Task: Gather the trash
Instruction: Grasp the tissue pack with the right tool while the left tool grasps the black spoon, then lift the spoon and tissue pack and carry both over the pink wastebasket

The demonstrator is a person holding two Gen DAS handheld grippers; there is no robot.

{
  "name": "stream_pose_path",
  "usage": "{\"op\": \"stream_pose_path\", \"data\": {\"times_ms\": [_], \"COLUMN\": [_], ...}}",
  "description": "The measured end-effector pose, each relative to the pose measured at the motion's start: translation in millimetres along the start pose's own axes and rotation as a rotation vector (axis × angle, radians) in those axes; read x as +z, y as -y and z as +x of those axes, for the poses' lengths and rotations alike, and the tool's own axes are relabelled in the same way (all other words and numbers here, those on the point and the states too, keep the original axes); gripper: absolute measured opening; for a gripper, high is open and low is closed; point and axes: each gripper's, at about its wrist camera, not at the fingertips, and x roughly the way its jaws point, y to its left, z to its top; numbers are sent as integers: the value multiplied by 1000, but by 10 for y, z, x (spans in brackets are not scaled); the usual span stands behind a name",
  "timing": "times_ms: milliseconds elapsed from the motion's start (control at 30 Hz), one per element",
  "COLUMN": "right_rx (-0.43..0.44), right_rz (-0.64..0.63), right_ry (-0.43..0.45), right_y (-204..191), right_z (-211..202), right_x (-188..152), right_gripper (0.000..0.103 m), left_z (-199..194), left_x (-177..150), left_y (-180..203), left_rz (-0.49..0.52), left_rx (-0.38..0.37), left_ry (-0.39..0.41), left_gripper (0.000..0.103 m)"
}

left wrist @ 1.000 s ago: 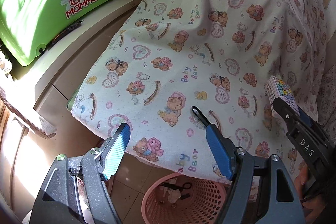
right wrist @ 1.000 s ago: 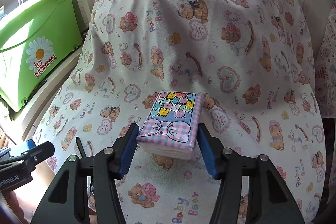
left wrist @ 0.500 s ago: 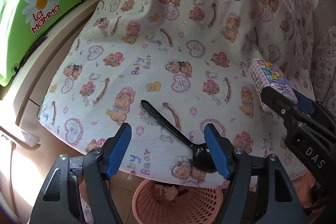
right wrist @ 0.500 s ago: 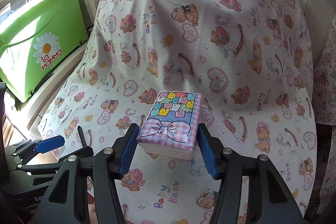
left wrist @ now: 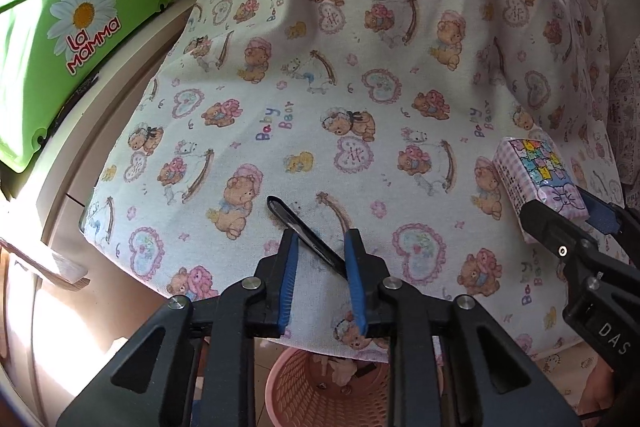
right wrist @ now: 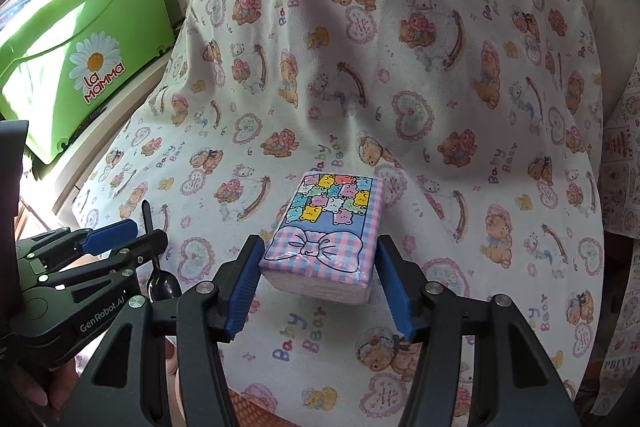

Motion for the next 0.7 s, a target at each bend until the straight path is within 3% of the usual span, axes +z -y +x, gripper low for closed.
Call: {"op": "stream_pose_path", "data": {"times_ms": [67,233,367,500,700], "right_rx": [-2,-6,-24,-25,-45], "right_rz": [0,15,61,126,168], "right_ry": [-6,-10,40,53,32], "right_y": [7,25,42,85,107], "right_z": [5,21,25,100,271], "right_x": [-14,-21,42,112,151], "right_gripper": [59,61,77,77,77], "left_z": [2,-40,-185,-288,-315], "left_x": [12,32,43,51,32], "left_y": [-6,-66,-96,-139,-189], "left_rz": [-3,-37,-64,-78,-88], "left_rx": [6,-33,-76,-75,-61], "left_ry": [-2,15,73,121,126], "left_gripper": [6,5,5,5,5]}}
